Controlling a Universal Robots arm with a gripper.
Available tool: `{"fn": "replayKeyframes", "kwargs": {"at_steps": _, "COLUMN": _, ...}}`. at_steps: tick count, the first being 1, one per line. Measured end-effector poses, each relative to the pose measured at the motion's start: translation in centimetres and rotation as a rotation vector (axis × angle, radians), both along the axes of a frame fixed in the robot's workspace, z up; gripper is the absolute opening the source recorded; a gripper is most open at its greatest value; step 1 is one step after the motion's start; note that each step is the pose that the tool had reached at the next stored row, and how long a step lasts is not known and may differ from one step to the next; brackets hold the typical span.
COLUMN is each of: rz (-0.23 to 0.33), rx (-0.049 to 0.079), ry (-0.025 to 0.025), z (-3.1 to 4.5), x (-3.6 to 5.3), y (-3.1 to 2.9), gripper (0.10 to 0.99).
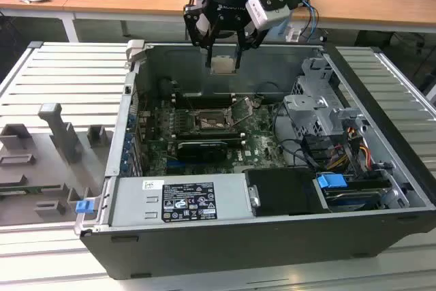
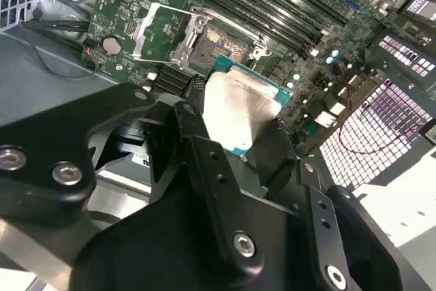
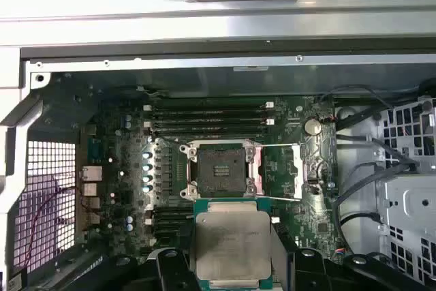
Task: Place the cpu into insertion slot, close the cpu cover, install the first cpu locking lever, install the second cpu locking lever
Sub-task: 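Place the cpu into insertion slot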
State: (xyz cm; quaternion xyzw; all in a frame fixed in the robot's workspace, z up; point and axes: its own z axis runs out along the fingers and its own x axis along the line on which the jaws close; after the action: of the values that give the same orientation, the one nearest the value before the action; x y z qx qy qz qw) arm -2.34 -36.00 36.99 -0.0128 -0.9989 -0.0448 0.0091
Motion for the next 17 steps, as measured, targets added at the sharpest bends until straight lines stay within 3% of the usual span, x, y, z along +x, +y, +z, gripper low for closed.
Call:
{"fn": "replayKeyframes", "kwargs": {"at_steps": 5, "rz": -0.04, "rx": 0.0, "ry": 0.0, "z": 0.0, "x": 0.0, "y": 0.0, "gripper": 0.529}}
{"fn": "replayKeyframes", "kwargs": {"at_steps": 17, "rz": -0.241, "rx": 0.0, "ry": 0.0001, "z": -0.1, "x": 0.0, "y": 0.0, "gripper": 0.529}}
